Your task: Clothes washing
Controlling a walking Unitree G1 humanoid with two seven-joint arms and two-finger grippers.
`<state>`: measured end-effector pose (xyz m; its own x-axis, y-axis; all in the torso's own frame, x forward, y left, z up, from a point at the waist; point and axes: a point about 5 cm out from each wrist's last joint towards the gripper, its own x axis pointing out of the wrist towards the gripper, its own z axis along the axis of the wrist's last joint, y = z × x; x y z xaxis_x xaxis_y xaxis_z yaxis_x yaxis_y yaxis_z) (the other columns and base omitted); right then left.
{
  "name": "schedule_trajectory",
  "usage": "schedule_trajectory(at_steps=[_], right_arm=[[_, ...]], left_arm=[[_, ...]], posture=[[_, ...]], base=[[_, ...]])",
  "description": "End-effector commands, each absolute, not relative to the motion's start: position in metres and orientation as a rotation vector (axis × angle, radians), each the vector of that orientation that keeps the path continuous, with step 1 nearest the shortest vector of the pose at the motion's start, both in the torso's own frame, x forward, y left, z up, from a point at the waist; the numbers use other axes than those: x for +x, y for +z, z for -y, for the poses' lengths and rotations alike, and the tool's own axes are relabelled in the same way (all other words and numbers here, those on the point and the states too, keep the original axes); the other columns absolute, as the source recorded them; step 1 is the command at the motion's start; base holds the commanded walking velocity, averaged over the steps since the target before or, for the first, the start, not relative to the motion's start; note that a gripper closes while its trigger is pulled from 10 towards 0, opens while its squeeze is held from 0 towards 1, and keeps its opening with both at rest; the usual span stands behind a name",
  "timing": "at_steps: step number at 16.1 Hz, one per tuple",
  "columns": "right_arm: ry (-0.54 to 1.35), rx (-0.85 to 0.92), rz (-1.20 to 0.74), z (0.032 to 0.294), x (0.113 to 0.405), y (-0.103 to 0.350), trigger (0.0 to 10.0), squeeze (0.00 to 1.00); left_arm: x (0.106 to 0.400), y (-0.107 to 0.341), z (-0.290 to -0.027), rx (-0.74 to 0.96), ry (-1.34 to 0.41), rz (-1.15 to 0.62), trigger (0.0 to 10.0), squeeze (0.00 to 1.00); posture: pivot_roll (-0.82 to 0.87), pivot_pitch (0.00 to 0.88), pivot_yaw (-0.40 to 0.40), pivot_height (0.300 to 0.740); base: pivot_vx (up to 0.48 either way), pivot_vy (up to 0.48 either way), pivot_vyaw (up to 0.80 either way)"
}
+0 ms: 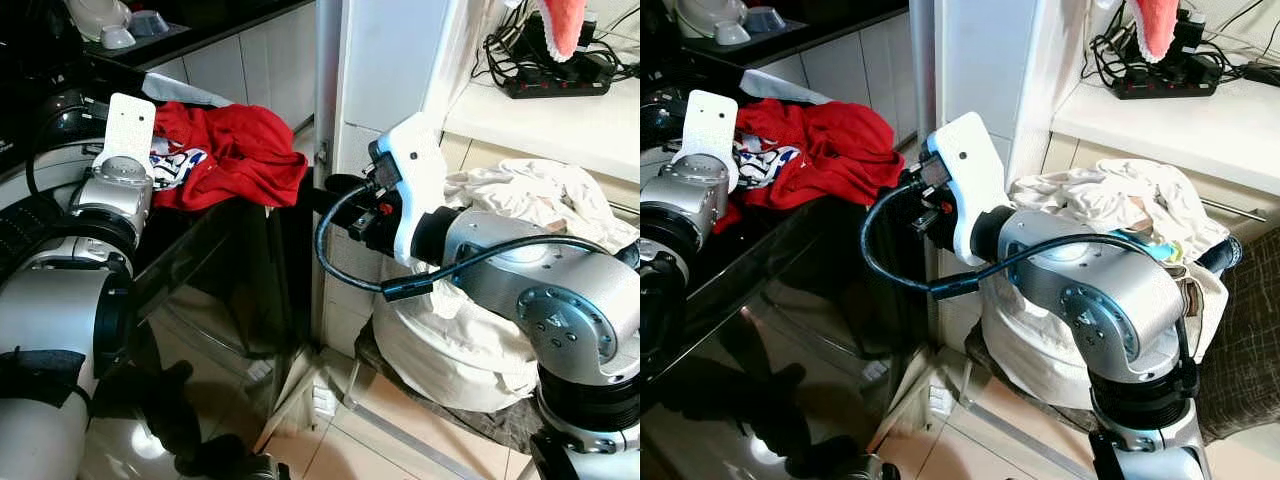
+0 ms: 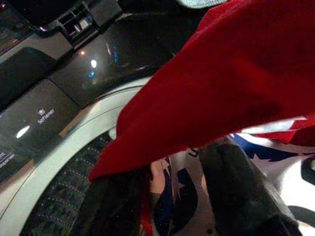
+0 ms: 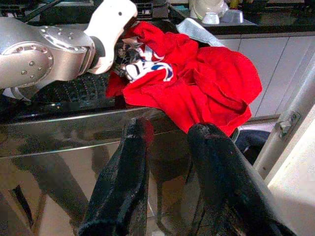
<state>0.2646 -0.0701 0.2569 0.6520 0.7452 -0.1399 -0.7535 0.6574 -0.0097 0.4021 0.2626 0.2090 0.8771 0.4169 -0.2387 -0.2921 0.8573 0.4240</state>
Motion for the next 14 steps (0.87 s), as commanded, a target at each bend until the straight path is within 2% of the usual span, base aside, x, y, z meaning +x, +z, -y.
schedule_trajectory(at_steps=[1,4,5,6,7,14], right_arm=[[0.852,-0.073,-0.122,0.072,0.264,0.261,10.0,0.00],[0.846,-0.072,-0.124,0.073,0.265,0.262,10.0,0.00],[0.809,-0.071,-0.113,0.076,0.269,0.265,10.0,0.00],[0.784,-0.069,-0.111,0.079,0.273,0.266,10.0,0.00],[0.776,-0.070,-0.115,0.080,0.274,0.266,10.0,0.00],[0.773,-0.073,-0.120,0.081,0.275,0.266,10.0,0.00]], left_arm=[[0.403,0.216,-0.264,0.392,0.379,-0.322,10.0,1.00],[0.403,0.219,-0.266,0.417,0.400,-0.302,10.0,1.00],[0.405,0.243,-0.270,0.628,0.490,-0.174,10.0,1.00],[0.408,0.258,-0.266,0.792,0.497,-0.112,10.0,0.34],[0.409,0.261,-0.263,0.848,0.477,-0.124,10.0,0.00],[0.410,0.262,-0.261,0.875,0.461,-0.137,10.0,0.00]], posture=[[-0.05,0.000,0.030,0.740],[-0.05,0.000,0.029,0.740],[-0.05,0.000,0.026,0.740],[-0.05,0.000,0.024,0.740],[-0.05,0.000,0.023,0.740],[-0.05,0.000,0.023,0.740]], base=[[0.000,0.000,0.00],[0.000,0.000,0.00],[0.000,0.000,0.00],[0.000,0.000,0.00],[0.000,0.000,0.00],[0.000,0.000,0.00]])
